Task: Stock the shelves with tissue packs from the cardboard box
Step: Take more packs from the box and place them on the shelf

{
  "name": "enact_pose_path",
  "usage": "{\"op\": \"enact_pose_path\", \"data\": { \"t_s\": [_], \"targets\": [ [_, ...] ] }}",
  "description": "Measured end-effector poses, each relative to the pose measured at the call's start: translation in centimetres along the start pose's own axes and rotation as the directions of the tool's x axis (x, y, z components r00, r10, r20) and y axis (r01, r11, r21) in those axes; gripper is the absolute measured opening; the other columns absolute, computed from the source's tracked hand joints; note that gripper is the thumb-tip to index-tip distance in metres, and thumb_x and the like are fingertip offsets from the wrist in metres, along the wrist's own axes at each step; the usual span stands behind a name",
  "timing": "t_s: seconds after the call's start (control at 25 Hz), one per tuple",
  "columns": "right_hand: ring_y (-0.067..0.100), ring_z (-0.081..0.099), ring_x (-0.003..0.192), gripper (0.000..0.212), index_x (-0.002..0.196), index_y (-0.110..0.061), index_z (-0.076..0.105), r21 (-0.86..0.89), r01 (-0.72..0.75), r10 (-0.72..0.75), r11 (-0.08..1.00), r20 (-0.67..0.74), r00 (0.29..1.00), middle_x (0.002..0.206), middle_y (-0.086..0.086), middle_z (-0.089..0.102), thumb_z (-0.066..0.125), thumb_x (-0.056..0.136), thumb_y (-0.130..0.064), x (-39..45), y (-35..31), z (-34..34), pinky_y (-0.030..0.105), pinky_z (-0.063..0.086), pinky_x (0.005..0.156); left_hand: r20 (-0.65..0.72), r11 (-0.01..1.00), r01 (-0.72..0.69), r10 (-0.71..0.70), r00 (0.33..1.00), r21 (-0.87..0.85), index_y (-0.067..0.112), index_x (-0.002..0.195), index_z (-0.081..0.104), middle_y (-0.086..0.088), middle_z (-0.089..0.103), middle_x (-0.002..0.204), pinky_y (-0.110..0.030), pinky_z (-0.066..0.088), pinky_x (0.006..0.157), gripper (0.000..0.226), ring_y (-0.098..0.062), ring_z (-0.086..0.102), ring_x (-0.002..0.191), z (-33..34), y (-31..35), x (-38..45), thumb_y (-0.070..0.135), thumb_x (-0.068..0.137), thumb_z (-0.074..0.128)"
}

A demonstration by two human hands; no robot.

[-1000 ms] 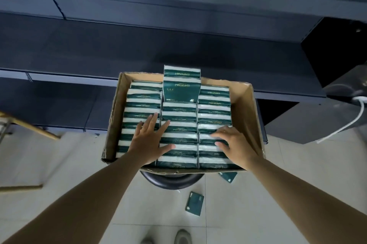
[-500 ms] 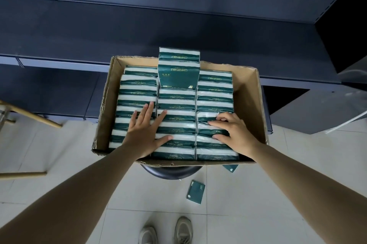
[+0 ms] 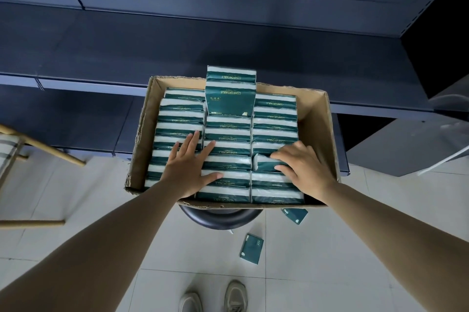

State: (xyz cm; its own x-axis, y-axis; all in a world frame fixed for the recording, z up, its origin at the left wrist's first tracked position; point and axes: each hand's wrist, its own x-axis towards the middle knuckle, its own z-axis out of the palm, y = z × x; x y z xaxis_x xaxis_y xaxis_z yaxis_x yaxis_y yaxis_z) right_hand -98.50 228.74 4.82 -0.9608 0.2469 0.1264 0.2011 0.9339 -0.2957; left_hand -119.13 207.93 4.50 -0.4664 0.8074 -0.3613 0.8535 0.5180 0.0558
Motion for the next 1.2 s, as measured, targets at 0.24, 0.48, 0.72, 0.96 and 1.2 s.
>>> {"op": "enact_pose_path", "data": {
  "t_s": [0.24, 0.48, 0.72, 0.96, 1.2],
  "targets": [
    [0.02, 0.055, 0.099, 0.028, 0.115, -0.016, 0.062, 0.121, 0.003, 0.003, 0.993, -0.043, 0.999, 0.104, 0.001, 0.063, 0.06, 0.088, -0.021, 1.9, -2.1, -5.9, 0.035, 0.041, 0.083, -0.126, 1.0, -0.004, 0.001, 0.992, -0.021, 0.033, 0.15, -0.007, -0.007, -0.015, 0.158, -0.04, -0.001, 0.117, 0.089, -0.023, -0.011, 0.145, -5.6, -0.8, -2.9, 0.073, 0.083, 0.038],
    [0.005, 0.045, 0.108, 0.04, 0.13, -0.019, 0.052, 0.196, 0.07, -0.051, 0.978, -0.1, 0.994, 0.113, -0.011, 0.053, 0.059, 0.091, -0.023, 9.4, -11.1, -17.9, 0.01, 0.029, 0.092, -0.335, 1.0, 0.0, -0.004, 0.942, -0.013, 0.031, 0.15, -0.005, -0.006, -0.011, 0.159, -0.039, 0.001, 0.117, 0.096, -0.021, -0.009, 0.146, -17.1, -6.1, -6.2, 0.075, 0.079, 0.043],
    [0.004, 0.047, 0.103, 0.032, 0.121, -0.019, 0.059, 0.103, 0.195, -0.158, 0.975, -0.286, 0.945, 0.108, -0.012, 0.056, 0.063, 0.089, -0.02, 19.3, -23.6, -28.4, 0.016, 0.035, 0.088, -0.596, 0.999, -0.016, 0.042, 0.802, 0.048, 0.03, 0.151, -0.002, -0.005, -0.006, 0.159, -0.035, 0.003, 0.118, 0.098, -0.02, -0.004, 0.146, -31.1, -15.3, -11.3, 0.075, 0.078, 0.044],
    [-0.005, 0.047, 0.099, 0.029, 0.118, -0.023, 0.06, 0.03, 0.191, -0.158, 0.981, -0.442, 0.883, 0.105, -0.019, 0.056, 0.062, 0.089, -0.022, 29.0, -36.7, -35.5, 0.006, 0.034, 0.087, -0.797, 0.995, -0.085, 0.096, 0.596, 0.057, 0.024, 0.151, 0.015, -0.007, 0.011, 0.157, -0.036, 0.011, 0.116, 0.097, -0.023, 0.012, 0.143, -43.3, -27.6, -15.1, 0.075, 0.075, 0.049],
    [0.001, 0.053, 0.108, 0.026, 0.113, -0.023, 0.063, 0.129, 0.191, -0.088, 0.973, -0.558, 0.825, 0.109, -0.019, 0.058, 0.066, 0.086, -0.021, 38.5, -45.0, -37.8, 0.015, 0.037, 0.097, -0.847, 0.989, -0.134, 0.127, 0.516, 0.066, 0.022, 0.148, 0.023, -0.008, 0.017, 0.155, -0.038, 0.014, 0.115, 0.094, -0.022, 0.014, 0.143, -49.2, -37.8, -14.9, 0.075, 0.075, 0.049]
  ]
}}
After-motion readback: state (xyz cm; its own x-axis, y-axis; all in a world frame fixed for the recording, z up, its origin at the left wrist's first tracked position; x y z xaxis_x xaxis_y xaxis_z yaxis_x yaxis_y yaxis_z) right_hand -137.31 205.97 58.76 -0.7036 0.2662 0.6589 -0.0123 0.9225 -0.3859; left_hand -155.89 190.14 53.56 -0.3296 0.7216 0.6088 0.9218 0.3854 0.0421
